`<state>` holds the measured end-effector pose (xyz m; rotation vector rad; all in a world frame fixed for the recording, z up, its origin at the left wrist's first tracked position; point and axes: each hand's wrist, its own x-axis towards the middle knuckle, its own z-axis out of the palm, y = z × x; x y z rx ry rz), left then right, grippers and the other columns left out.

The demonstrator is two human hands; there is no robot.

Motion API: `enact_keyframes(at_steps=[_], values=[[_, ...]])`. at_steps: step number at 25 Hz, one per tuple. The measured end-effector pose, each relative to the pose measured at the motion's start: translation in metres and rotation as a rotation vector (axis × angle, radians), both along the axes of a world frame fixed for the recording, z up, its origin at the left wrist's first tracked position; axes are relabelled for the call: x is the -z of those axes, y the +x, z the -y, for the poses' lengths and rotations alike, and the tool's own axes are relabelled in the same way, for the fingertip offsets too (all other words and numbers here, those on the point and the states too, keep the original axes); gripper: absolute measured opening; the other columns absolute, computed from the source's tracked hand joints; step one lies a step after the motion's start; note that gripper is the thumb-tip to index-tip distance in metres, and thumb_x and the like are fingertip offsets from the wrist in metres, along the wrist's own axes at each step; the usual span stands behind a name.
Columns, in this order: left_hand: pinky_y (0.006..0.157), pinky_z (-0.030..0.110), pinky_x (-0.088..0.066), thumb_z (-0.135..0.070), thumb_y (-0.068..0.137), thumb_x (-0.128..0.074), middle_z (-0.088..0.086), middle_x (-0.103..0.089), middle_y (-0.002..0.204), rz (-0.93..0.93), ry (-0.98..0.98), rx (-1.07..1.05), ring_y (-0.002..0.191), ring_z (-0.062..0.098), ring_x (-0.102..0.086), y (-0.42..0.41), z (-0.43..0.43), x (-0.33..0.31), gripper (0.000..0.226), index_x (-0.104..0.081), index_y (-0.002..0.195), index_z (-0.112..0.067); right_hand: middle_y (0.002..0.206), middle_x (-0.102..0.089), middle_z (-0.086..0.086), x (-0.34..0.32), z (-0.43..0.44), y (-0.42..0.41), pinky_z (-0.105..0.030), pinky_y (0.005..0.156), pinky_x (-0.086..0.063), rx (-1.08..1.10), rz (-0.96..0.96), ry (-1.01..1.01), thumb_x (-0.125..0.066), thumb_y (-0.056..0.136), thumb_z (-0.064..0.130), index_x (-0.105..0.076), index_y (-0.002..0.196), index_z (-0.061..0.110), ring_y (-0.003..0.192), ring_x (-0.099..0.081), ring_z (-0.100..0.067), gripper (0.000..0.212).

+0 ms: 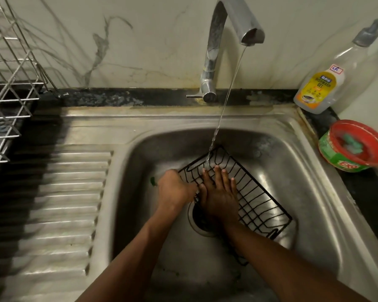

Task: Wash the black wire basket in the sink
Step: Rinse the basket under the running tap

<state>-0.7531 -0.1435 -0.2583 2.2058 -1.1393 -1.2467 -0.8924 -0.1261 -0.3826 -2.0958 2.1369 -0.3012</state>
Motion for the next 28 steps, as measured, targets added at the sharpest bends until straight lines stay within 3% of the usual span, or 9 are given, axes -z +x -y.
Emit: enact_keyframes(at_steps=[4,9,11,13,15,19,23,25,28], values=[[0.068,0.024,-0.055,-0.019,0.089,-0.073,0.004,-0.070,0.076,0.131,-0.310,0.043,0.075,0.018,-0.070,0.009,0.019,0.001,0.014,-0.073,0.079,-0.009,0.161,-0.035,-0.019,-0.011,0.005,0.009,-0.044,0.123,-0.011,-0.436,-0.018,0.074,-0.029,0.107,0.041,-0.033,0.158,0.006,0.152,-0.029,-0.035,0.062],[0.069,0.025,-0.055,-0.039,0.096,-0.067,-0.002,-0.067,0.064,0.243,-0.445,0.314,0.064,0.010,-0.065,0.019,0.034,-0.005,0.033,-0.073,0.072,-0.017,0.171,-0.010,0.001,-0.024,0.031,-0.018,-0.046,0.128,0.003,-0.611,-0.133,0.157,-0.022,0.107,0.055,-0.006,0.163,0.023,0.158,-0.001,-0.016,0.066],[0.072,0.021,-0.056,-0.051,0.091,-0.069,-0.005,-0.074,0.080,0.245,-0.352,0.373,0.077,0.008,-0.070,0.023,0.025,-0.007,0.029,-0.078,0.090,-0.023,0.171,-0.008,0.004,-0.022,0.025,-0.031,-0.051,0.127,-0.002,-0.531,-0.139,0.149,-0.017,0.104,0.060,-0.007,0.163,0.028,0.158,0.001,-0.015,0.068],[0.088,0.019,-0.052,-0.057,0.080,-0.078,-0.002,-0.075,0.114,0.152,-0.108,0.502,0.102,0.010,-0.069,0.025,0.011,-0.004,0.059,-0.068,0.127,-0.023,0.171,-0.002,0.006,-0.021,0.012,-0.037,-0.053,0.127,-0.001,-0.354,-0.106,0.163,-0.011,0.101,0.062,-0.003,0.164,0.029,0.157,0.005,-0.014,0.071],[0.090,0.025,-0.056,-0.050,0.074,-0.086,0.004,-0.072,0.122,0.081,0.109,0.648,0.106,0.014,-0.071,0.018,-0.002,-0.003,0.078,-0.055,0.141,-0.022,0.171,0.007,0.007,-0.021,0.006,-0.031,-0.052,0.126,0.008,-0.175,-0.097,0.224,-0.008,0.102,0.058,0.005,0.163,0.028,0.157,0.011,-0.014,0.069],[0.069,0.027,-0.064,-0.017,0.081,-0.074,0.003,-0.073,0.089,0.328,-0.104,0.732,0.077,0.013,-0.071,0.010,-0.008,-0.011,0.018,-0.075,0.098,-0.013,0.168,0.022,0.001,-0.037,0.015,-0.006,-0.048,0.123,0.017,-0.051,-0.016,0.446,-0.020,0.106,0.054,0.014,0.161,0.022,0.155,0.022,-0.019,0.073],[0.071,0.030,-0.062,-0.006,0.077,-0.068,0.000,-0.070,0.079,0.432,-0.382,0.605,0.073,0.017,-0.067,0.021,0.000,-0.008,0.015,-0.078,0.085,-0.015,0.166,0.024,-0.016,-0.045,0.014,0.010,-0.042,0.123,0.015,-0.110,-0.134,0.494,-0.019,0.108,0.047,0.017,0.158,0.005,0.154,0.023,-0.028,0.074],[0.066,0.027,-0.056,-0.006,0.081,-0.067,0.000,-0.065,0.078,0.504,-0.427,0.608,0.070,0.018,-0.063,0.021,0.005,-0.005,0.012,-0.074,0.084,-0.015,0.166,0.018,-0.024,-0.050,0.016,0.020,-0.046,0.126,0.008,-0.126,-0.186,0.525,-0.021,0.108,0.043,0.010,0.158,-0.001,0.155,0.017,-0.035,0.074],[0.069,0.033,-0.059,-0.010,0.090,-0.066,0.005,-0.066,0.081,0.571,-0.522,0.574,0.075,0.027,-0.068,0.026,0.021,0.001,0.011,-0.072,0.090,-0.019,0.162,-0.018,-0.027,-0.069,0.016,0.036,-0.050,0.123,-0.017,-0.295,-0.306,0.527,-0.039,0.105,0.047,-0.032,0.155,0.005,0.150,-0.015,-0.043,0.065]])
